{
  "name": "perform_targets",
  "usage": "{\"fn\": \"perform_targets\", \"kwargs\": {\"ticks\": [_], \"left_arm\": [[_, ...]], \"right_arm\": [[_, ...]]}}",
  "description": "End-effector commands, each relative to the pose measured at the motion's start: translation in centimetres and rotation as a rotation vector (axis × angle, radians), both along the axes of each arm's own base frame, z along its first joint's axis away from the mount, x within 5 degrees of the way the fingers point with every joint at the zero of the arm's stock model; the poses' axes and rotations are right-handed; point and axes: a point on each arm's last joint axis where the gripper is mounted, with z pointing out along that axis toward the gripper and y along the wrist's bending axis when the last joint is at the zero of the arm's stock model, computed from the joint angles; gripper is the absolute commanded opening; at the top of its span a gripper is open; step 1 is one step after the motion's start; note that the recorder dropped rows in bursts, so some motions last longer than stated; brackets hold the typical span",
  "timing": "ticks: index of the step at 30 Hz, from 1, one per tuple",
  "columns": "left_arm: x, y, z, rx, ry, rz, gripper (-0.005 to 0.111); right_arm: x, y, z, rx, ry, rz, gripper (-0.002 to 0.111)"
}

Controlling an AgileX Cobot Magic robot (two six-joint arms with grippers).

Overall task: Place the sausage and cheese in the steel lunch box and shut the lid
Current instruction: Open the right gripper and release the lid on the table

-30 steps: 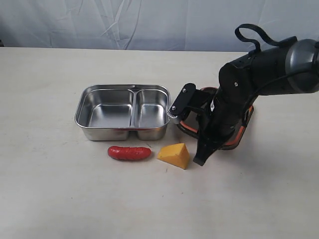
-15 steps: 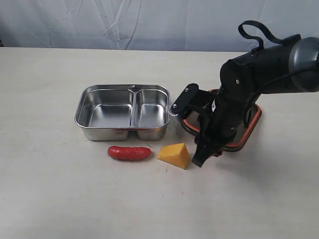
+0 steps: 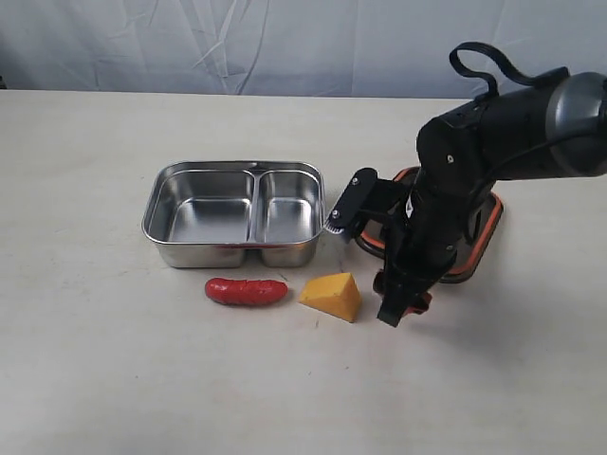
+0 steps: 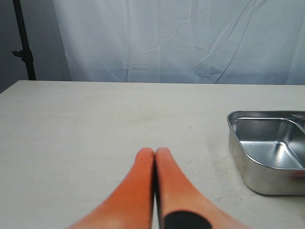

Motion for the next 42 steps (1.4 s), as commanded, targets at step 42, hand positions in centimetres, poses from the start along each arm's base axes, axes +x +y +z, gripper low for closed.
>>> {"fn": "perform_targets", "kwargs": {"ticks": [42], "left_arm": [[0.0, 0.0, -0.1, 0.002, -0.009, 0.005, 0.0]], "right_arm": [[0.0, 0.1, 2.6, 0.02, -0.001, -0.045, 0.082]]}}
